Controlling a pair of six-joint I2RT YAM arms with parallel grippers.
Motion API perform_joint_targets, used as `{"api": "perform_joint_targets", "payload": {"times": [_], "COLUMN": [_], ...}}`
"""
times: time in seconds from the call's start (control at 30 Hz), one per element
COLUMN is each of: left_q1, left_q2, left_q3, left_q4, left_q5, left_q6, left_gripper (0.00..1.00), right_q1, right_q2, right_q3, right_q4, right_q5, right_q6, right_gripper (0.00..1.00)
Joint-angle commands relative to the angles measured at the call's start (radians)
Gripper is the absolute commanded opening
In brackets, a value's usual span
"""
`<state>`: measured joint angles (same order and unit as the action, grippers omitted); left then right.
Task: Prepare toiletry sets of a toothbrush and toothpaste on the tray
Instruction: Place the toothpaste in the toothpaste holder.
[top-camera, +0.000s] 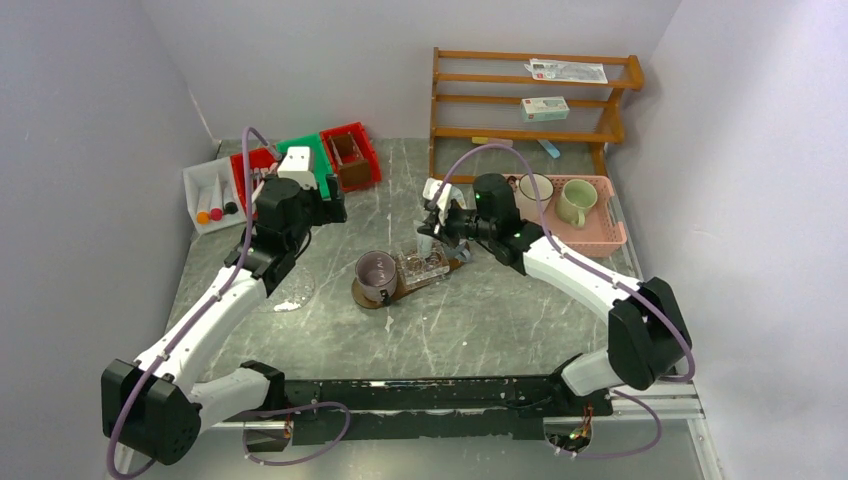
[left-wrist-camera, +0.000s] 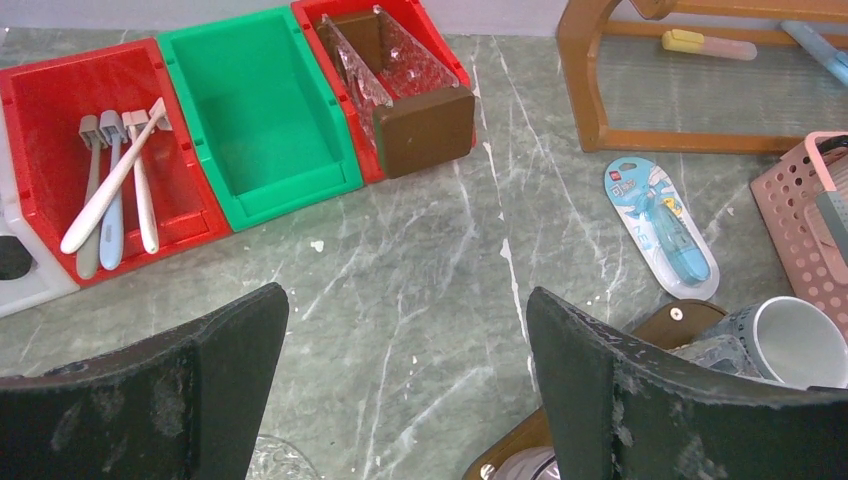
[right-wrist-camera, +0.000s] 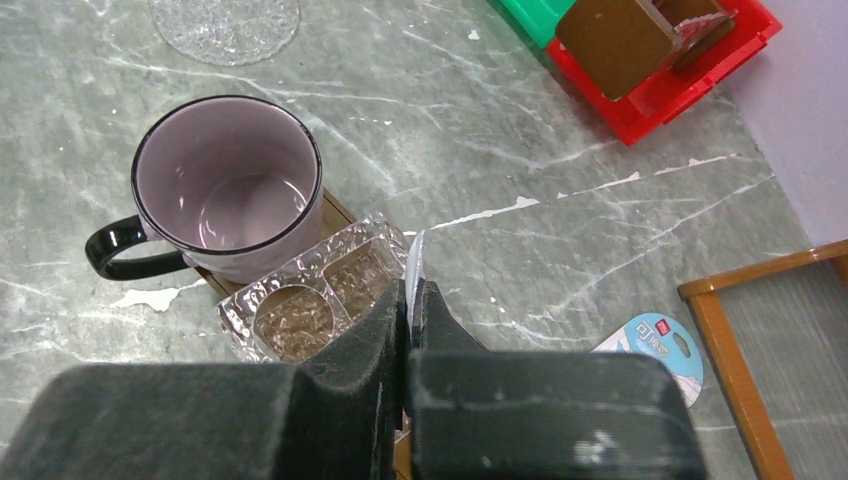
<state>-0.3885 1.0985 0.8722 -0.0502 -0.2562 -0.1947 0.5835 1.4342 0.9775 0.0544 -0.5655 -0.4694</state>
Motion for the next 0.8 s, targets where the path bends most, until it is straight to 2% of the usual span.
{"api": "perform_joint_targets", "payload": {"times": [0.0,0.77], "left_q1": [0.005,0.005], "left_q2": [0.007,0.017], "left_q3": [0.022,0.022], "left_q4": [0.015,0.016], "left_q5": [0.024,0.033], "left_q6": [0.014,0.020], "left_gripper": [0.93,0.93], "right_q1": [-0.006,-0.011], "right_q2": [0.014,0.093], "right_q3": [-0.016,0.024], "right_q4": [0.075,-0.016], "right_q5": [-0.025,-0.128], "right_q6": [-0.025,-0.181], "right_gripper": [0.00,0.02]}}
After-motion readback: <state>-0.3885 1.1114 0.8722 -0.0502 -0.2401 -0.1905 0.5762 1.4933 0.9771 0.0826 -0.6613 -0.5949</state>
